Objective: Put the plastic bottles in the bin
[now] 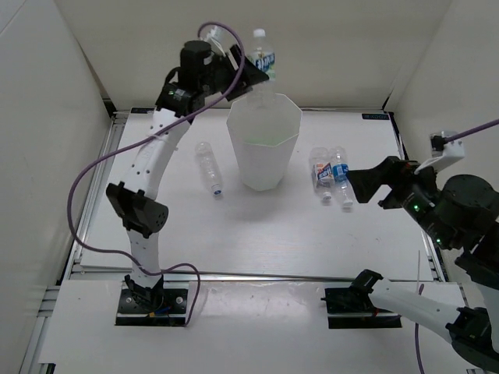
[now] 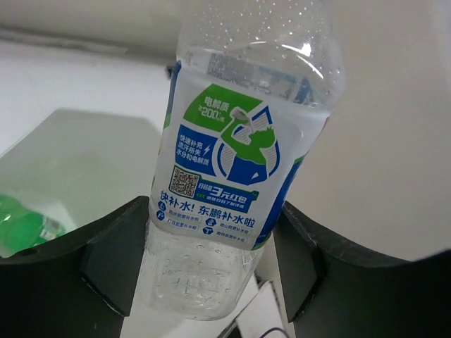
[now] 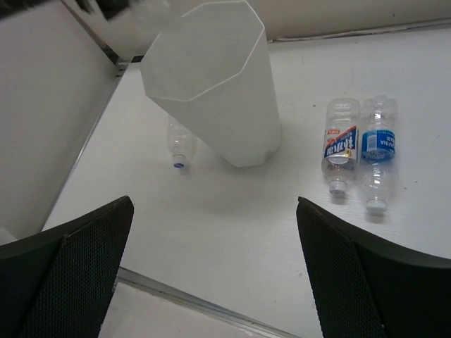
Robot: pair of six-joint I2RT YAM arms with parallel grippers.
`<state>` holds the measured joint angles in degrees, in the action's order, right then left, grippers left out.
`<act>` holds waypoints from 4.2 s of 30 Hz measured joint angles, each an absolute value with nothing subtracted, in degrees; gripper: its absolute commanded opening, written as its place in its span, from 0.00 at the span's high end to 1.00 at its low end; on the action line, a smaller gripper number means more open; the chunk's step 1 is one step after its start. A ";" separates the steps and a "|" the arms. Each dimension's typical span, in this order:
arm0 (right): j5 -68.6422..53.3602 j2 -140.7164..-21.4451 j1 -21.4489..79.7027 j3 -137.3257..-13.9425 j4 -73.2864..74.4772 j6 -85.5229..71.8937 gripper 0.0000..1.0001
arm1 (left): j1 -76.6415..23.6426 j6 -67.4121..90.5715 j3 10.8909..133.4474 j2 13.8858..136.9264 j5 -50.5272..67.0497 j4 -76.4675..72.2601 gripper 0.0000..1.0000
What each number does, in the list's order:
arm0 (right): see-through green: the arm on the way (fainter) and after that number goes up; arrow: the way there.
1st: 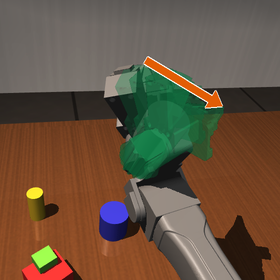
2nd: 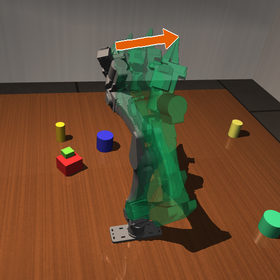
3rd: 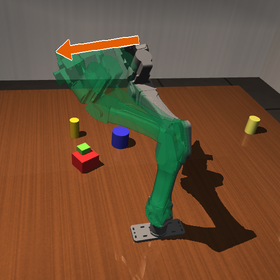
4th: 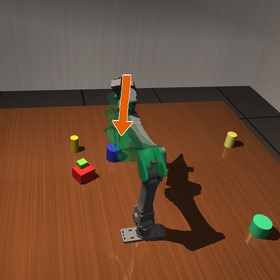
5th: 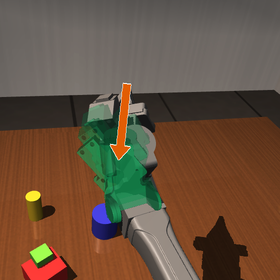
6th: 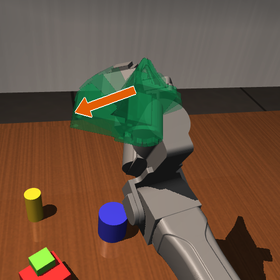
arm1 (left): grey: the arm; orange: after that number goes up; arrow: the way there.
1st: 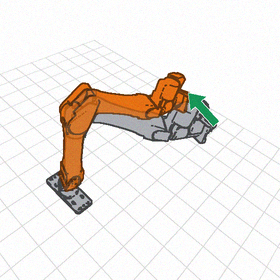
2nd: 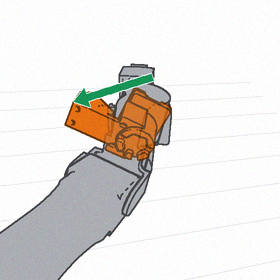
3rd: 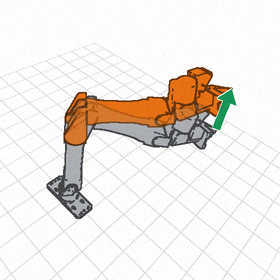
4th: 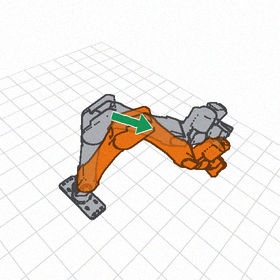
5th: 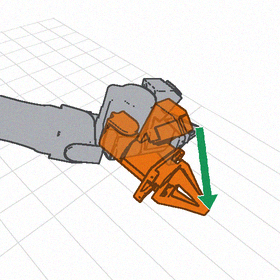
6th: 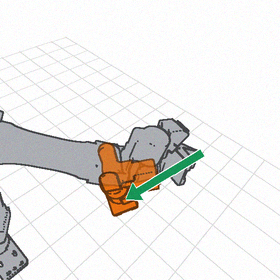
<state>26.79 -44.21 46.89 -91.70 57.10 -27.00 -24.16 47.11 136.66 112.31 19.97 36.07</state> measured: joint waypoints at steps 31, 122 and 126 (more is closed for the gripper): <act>20.16 -43.72 46.89 -86.76 56.62 -27.88 0.00 | -16.84 43.51 89.93 67.77 -25.30 38.48 0.00; 27.03 -43.13 46.52 -88.33 56.21 -28.18 0.00 | -22.74 44.31 140.11 122.06 18.61 34.68 0.01; 27.40 -42.17 46.52 -88.23 56.58 -29.65 0.00 | -22.79 43.90 141.01 122.06 20.25 34.11 0.00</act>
